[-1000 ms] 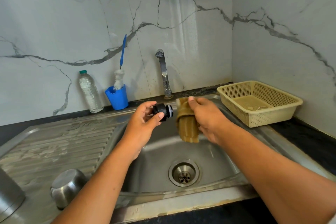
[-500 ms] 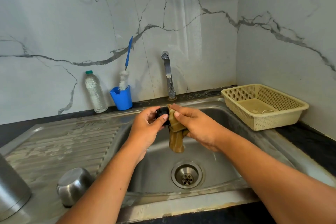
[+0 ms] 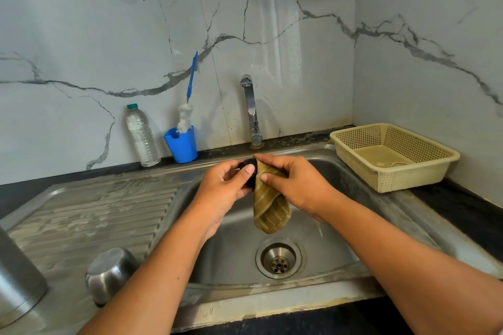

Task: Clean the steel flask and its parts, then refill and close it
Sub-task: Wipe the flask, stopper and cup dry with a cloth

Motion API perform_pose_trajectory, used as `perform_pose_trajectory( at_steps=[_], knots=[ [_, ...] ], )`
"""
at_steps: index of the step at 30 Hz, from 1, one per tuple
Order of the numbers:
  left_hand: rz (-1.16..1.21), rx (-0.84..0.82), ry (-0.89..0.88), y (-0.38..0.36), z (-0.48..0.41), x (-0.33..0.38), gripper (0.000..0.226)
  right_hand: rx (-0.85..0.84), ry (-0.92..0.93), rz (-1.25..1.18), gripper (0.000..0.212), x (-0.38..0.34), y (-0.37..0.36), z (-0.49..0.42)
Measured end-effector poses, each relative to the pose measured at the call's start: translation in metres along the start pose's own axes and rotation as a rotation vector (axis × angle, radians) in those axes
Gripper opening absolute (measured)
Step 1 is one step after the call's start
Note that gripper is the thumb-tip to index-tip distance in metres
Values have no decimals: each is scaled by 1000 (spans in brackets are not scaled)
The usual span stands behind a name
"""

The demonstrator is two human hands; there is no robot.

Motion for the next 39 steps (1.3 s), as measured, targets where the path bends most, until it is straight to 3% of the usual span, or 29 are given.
perform_pose_trajectory(
  at_steps=[8,13,18,22,29,34,39],
  knots=[
    [-46,-75,-75,6,0,4,31,-80,-202,-258,26,1,-3,3],
    [-80,-166,-129,5,0,4,50,-166,-365,-426,32,1,-2,4],
    [-70,-144,-105,1,2,3,31,-191,-359,-480,24,4,-4,4],
    [-47,-106,-79,0,2,2,26,-92,-257,-359,42,8,-7,-1],
    [-34,-33,-41,1,-1,1,25,-70,-158,-225,55,9,-8,-1],
    [11,7,8,0,-2,-2,19,-6,1,94,62,2,-5,0],
    [39,-11,111,-6,1,-5,30,57,139,349,69,-6,-6,2]
  ],
)
Point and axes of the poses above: each hand's wrist, its own z-axis away from the middle knuckle, its own y-axis out of the back of the hand, x = y × z, the point moved 2 cm from there along -z, towards the middle knuckle, and after that the axes turned 12 degrees about x, right-handed, at the moved point
